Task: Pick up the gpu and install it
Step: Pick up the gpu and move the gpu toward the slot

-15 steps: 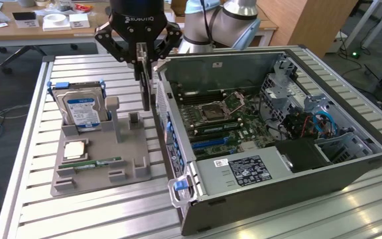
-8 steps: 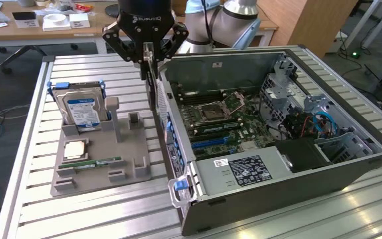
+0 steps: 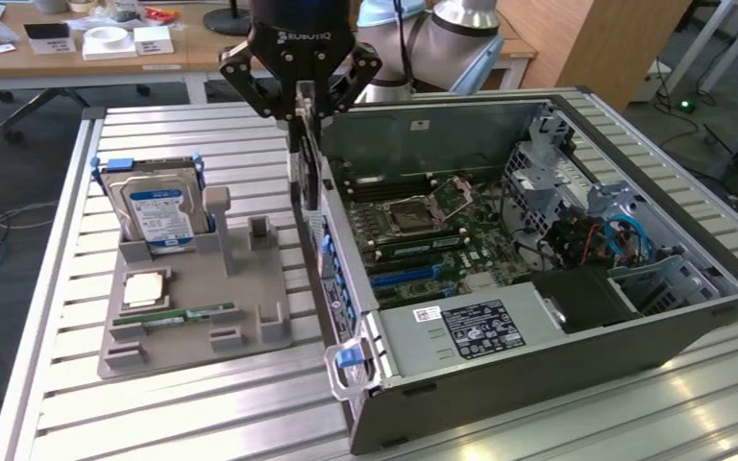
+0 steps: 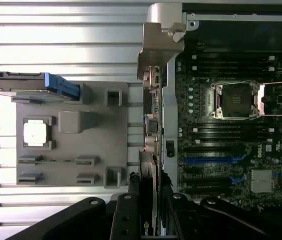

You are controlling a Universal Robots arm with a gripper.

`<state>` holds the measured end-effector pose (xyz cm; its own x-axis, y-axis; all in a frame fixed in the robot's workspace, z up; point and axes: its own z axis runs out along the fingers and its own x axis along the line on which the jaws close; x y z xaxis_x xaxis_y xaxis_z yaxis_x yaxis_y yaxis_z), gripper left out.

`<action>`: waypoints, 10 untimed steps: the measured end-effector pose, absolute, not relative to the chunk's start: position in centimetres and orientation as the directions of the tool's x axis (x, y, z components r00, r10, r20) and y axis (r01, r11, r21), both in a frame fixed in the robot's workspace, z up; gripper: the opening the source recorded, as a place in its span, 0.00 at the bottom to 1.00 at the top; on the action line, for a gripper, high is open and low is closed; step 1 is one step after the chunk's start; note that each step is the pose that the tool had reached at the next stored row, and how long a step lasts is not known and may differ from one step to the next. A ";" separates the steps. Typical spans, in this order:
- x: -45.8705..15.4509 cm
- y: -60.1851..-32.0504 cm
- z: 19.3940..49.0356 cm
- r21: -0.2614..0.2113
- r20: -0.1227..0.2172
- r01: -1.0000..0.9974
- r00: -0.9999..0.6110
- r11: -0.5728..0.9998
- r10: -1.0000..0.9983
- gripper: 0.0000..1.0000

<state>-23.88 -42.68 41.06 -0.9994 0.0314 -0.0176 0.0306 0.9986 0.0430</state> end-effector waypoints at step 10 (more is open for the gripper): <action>-21.5 -42.7 41.1 0.043 -0.018 0.031 -0.999 0.999 0.031 0.26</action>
<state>-21.48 -42.68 41.06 -0.9994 0.0313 -0.0176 0.0305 0.9986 0.0430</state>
